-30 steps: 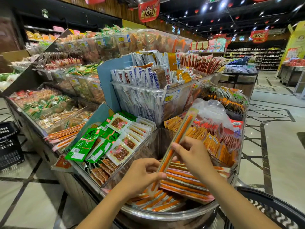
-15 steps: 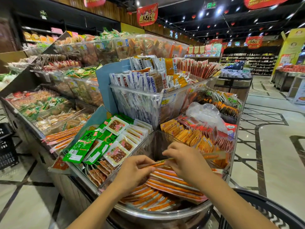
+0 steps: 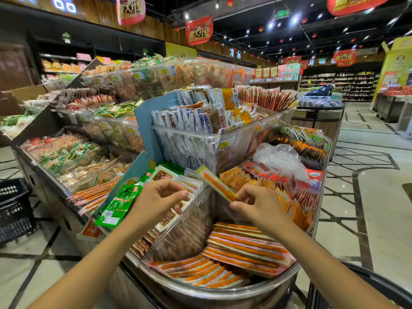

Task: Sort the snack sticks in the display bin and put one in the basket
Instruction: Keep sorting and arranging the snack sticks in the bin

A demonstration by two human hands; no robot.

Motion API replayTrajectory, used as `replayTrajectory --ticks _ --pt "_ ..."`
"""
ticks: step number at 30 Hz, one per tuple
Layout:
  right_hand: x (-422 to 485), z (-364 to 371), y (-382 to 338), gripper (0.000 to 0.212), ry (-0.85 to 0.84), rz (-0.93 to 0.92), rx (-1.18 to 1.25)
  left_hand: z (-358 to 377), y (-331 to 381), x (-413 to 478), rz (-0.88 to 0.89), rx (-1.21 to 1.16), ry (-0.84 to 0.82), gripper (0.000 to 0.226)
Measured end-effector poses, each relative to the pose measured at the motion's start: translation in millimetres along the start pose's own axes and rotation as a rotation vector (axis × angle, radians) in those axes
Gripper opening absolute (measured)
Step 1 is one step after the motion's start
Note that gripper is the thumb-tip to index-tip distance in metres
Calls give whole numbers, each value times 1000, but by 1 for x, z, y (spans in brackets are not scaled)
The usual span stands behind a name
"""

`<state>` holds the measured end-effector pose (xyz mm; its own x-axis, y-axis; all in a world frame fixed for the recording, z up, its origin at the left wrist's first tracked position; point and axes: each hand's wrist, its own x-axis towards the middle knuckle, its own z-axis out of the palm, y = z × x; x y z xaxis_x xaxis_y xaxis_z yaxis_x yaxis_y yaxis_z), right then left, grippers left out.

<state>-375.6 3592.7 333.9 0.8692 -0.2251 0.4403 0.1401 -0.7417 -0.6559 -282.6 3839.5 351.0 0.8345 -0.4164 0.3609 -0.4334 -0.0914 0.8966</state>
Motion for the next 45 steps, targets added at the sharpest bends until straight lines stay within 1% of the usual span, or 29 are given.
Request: replayTrajectory --ticks 5,8,11,14,16,18,20,22,25,28,30,32,36,39,40,42,45 --pt "8 -7 -10 24 159 51 252 29 -16 -1 -53 95 -141 8" --pt "9 -9 -9 24 182 151 507 50 -21 -3 -87 151 -249 19" --pt "3 -7 -6 17 166 283 748 64 -29 -4 -89 119 -375 26" --pt "-7 -5 1 20 134 331 819 74 -35 -2 -72 192 -367 18" --pt "-12 -7 5 20 157 324 807 75 -39 0 1 368 -325 12" --pt "-12 -11 11 23 212 331 788 71 -44 2 59 567 -291 16" --pt "-10 -17 18 30 272 349 800 67 -50 4 62 711 -269 21" --pt "-9 -20 26 36 298 349 750 65 -52 5 77 802 -260 21" --pt "-17 -20 35 33 307 312 579 70 -53 7 115 901 -264 16" --pt "-27 -22 47 24 337 250 319 79 -58 10 154 998 -278 8" --pt "-34 -26 57 26 317 191 97 87 -66 13 153 1023 -280 6" --pt "-41 -27 67 28 276 144 -63 96 -74 17 151 1055 -301 4" --pt "-53 -34 74 25 226 95 -176 116 -91 28 123 1084 -290 24" --pt "-58 -36 79 16 189 51 -270 130 -100 34 113 1081 -267 33" --pt "-58 -34 81 13 191 34 -313 134 -103 35 114 1063 -249 30" --pt "-58 -27 85 9 206 20 -405 140 -106 37 121 1046 -213 16" --pt "-57 -17 91 7 232 32 -501 143 -111 42 141 1043 -187 14"
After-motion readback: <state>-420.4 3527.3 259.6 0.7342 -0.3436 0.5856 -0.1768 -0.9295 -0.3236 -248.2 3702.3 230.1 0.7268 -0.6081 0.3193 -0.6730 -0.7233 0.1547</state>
